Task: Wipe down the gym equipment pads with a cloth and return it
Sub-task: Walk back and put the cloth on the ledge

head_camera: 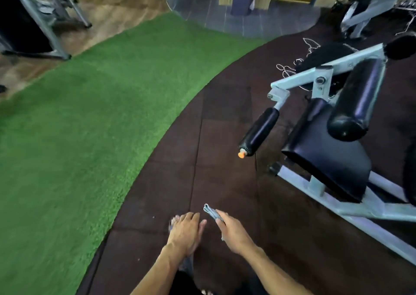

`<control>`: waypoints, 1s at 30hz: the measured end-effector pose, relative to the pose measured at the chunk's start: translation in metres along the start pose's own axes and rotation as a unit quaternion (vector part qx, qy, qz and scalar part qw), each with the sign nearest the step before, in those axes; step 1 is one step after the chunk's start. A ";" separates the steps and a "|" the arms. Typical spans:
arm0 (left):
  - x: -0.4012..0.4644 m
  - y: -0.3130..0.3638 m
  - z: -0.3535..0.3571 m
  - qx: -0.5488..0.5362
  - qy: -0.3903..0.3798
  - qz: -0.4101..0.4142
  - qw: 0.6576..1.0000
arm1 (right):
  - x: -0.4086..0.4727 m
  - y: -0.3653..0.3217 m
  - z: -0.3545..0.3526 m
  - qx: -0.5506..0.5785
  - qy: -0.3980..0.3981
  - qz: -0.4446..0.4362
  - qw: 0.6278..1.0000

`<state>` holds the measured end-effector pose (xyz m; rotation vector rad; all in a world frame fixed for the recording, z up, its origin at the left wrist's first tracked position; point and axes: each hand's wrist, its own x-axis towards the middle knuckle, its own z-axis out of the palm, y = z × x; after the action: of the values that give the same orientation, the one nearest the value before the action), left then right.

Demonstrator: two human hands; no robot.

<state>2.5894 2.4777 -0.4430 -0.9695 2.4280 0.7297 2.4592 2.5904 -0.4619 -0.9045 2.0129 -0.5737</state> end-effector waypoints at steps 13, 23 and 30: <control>0.381 -0.026 -0.300 0.066 -0.035 0.046 0.996 | 0.372 -0.136 -0.218 0.092 0.060 0.054 0.992; 0.697 0.029 -0.479 0.047 -0.014 0.055 0.997 | 0.672 -0.162 -0.423 0.088 0.048 0.067 0.993; 0.883 0.098 -0.607 0.025 -0.003 0.065 0.998 | 0.840 -0.185 -0.588 0.077 0.041 0.075 0.993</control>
<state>1.8166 1.7292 -0.4326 -0.7952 2.5109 0.7100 1.7113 1.8654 -0.4413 -0.6411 2.0569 -0.6814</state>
